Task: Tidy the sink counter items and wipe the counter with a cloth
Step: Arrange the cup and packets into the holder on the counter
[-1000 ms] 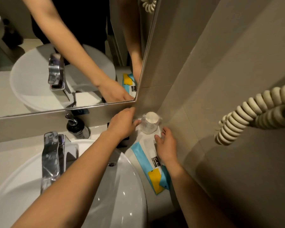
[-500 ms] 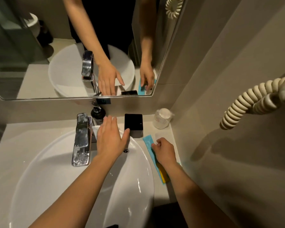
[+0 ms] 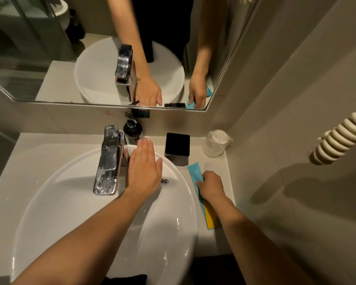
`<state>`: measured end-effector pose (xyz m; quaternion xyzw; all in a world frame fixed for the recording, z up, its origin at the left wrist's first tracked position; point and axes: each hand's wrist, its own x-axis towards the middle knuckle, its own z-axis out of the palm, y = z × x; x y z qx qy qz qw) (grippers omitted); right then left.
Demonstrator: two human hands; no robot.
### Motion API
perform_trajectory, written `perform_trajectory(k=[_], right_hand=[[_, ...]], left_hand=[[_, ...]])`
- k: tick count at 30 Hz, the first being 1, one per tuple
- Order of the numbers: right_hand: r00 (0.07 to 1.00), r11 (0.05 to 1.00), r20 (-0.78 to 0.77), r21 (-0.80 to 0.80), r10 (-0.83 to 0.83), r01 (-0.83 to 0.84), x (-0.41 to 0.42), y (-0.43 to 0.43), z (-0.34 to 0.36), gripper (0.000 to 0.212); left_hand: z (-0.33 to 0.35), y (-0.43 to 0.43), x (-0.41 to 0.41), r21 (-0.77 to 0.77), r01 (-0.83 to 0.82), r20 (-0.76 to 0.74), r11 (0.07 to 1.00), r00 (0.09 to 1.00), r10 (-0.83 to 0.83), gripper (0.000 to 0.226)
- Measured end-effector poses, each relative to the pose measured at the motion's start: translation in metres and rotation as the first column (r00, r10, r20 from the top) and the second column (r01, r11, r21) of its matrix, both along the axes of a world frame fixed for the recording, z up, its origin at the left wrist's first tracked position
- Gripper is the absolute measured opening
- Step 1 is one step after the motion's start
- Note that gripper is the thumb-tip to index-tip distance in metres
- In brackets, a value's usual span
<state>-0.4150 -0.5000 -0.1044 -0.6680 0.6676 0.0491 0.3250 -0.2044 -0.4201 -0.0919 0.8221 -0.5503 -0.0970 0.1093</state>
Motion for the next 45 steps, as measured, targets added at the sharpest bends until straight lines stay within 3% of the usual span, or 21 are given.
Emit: perform_trajectory(k=[5, 11, 17, 21, 25, 32, 37, 45], right_hand=[[0.966, 0.991, 0.233, -0.043, -0.114, 0.127, -0.013, 0.006, 0.033, 0.017], [0.815, 0.957, 0.547, -0.08, -0.192, 0.279, -0.017, 0.015, 0.09, 0.015], [0.612, 0.924, 0.79, -0.206, -0.038, 0.324, 0.018, -0.007, 0.149, 0.01], [0.529, 0.916, 0.847, -0.256, 0.059, 0.308, 0.054, -0.027, 0.164, 0.007], [0.576, 0.946, 0.813, -0.248, 0.085, 0.211, 0.082, -0.042, 0.139, 0.022], [0.672, 0.964, 0.736, -0.226, 0.077, 0.138, 0.099, -0.052, 0.097, 0.009], [0.691, 0.979, 0.718, -0.19, 0.083, 0.079, 0.106, -0.059, 0.083, 0.005], [0.689, 0.983, 0.724, -0.142, 0.022, 0.119, 0.101, -0.061, 0.07, 0.023]], left_hand=[[-0.002, -0.001, 0.0, 0.006, 0.003, 0.033, 1.0, 0.999, -0.003, 0.066], [-0.003, -0.001, 0.001, 0.02, 0.003, 0.038, 1.0, 0.999, -0.003, 0.065], [-0.003, -0.002, 0.001, 0.023, 0.004, 0.056, 1.0, 0.998, -0.005, 0.065], [-0.003, -0.002, 0.001, 0.019, 0.004, 0.048, 1.0, 0.999, -0.005, 0.065], [-0.005, -0.002, 0.002, 0.019, 0.01, 0.061, 1.0, 0.998, -0.011, 0.065], [-0.008, -0.003, 0.002, -0.007, 0.007, 0.063, 1.0, 0.998, -0.007, 0.069], [-0.009, -0.003, 0.002, -0.005, 0.003, 0.069, 1.0, 0.998, -0.003, 0.069], [-0.009, -0.004, 0.001, -0.007, 0.003, 0.067, 1.0, 0.998, -0.002, 0.069]])
